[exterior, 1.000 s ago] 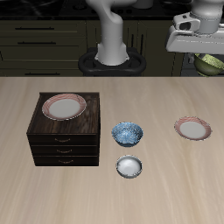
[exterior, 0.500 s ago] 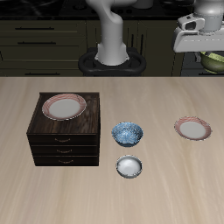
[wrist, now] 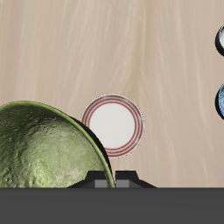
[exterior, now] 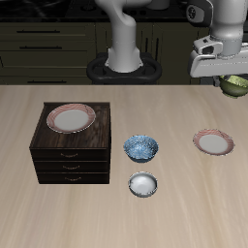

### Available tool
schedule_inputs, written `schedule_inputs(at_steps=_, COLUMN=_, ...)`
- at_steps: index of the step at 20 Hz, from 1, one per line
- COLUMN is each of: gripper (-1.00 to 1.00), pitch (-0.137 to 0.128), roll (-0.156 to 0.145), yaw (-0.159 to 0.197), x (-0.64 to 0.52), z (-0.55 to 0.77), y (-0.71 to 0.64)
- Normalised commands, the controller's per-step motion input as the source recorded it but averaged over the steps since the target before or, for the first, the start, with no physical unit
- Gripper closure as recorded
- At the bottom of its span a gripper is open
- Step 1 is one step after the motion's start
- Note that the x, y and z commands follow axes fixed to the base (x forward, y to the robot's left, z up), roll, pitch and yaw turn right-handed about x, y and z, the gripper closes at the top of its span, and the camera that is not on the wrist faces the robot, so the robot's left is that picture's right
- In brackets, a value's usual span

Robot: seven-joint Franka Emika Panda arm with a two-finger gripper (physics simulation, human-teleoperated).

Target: Place the green bowl onto the plate that is on the left side of the table

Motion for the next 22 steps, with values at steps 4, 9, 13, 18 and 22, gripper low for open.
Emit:
schedule_inputs(at_steps=4, gripper=1.0, pitch=0.038, roll=-0.007, yaw=0.016, x=0.13, z=-0.39, y=-0.04)
schedule_inputs(at_steps=9, gripper=1.0, pitch=0.028, roll=-0.011, yaw=0.016, x=0.11, z=-0.32, y=-0.02)
schedule_inputs(at_steps=13, gripper=1.0, pitch=0.011, roll=-0.007, yaw=0.024, x=0.04, z=-0.25, y=-0.03)
schedule_inputs(at_steps=18, gripper=1.0, pitch=0.031, roll=-0.014, yaw=0.018, x=0.1, z=-0.29, y=-0.05)
schedule_inputs(at_steps=22, gripper=1.0, pitch=0.034, roll=-0.01, yaw=0.032, x=0.12, z=-0.31, y=-0.01)
